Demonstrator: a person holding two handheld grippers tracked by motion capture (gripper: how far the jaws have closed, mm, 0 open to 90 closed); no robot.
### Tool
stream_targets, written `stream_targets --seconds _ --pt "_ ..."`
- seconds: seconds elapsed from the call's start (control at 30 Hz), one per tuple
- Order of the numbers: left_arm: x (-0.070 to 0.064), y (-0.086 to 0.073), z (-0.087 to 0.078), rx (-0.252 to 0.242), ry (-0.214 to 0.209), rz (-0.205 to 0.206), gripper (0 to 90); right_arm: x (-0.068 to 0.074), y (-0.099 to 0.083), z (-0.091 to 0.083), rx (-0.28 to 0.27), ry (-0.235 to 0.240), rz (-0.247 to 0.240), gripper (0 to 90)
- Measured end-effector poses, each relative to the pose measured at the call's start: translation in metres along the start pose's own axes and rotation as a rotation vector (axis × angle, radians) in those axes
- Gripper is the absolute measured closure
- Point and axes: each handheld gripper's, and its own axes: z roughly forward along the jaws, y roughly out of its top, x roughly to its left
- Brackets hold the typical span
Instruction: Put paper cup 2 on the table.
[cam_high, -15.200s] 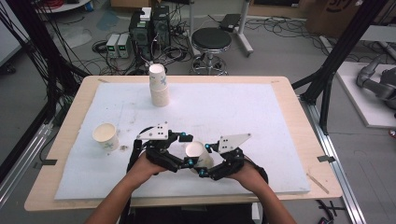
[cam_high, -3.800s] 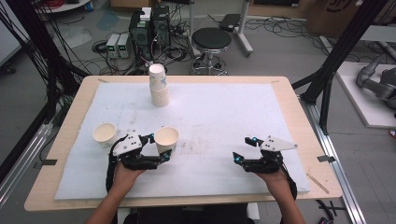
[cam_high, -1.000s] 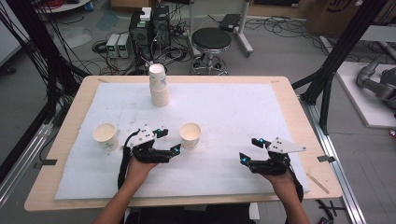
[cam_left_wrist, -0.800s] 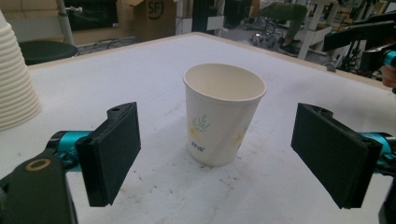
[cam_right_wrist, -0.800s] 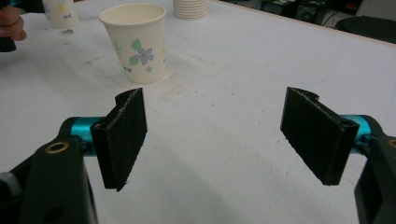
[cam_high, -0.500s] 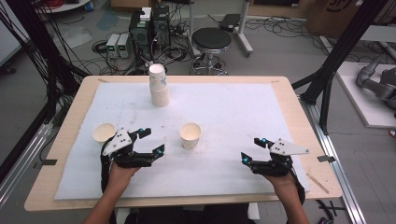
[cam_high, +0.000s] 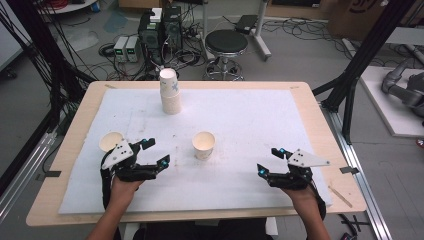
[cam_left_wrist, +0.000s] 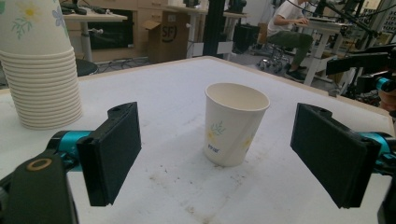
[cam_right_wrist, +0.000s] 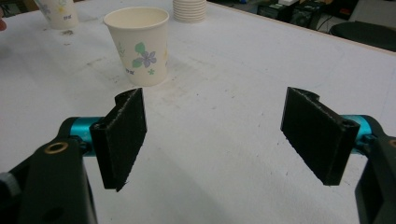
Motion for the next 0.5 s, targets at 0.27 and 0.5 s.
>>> stream_targets --seconds 0.27,0.5 --pt "0.0013 -0.0017 0.0016 0.009 0.000 -0.001 16.3 -0.0010 -0.0019 0.0002 0.006 -0.003 -0.001 22.8" --pt "0.0015 -0.0026 0.0019 0.014 0.005 0.001 16.3 -0.0014 -0.0022 0.0000 0.007 -0.004 0.005 22.8"
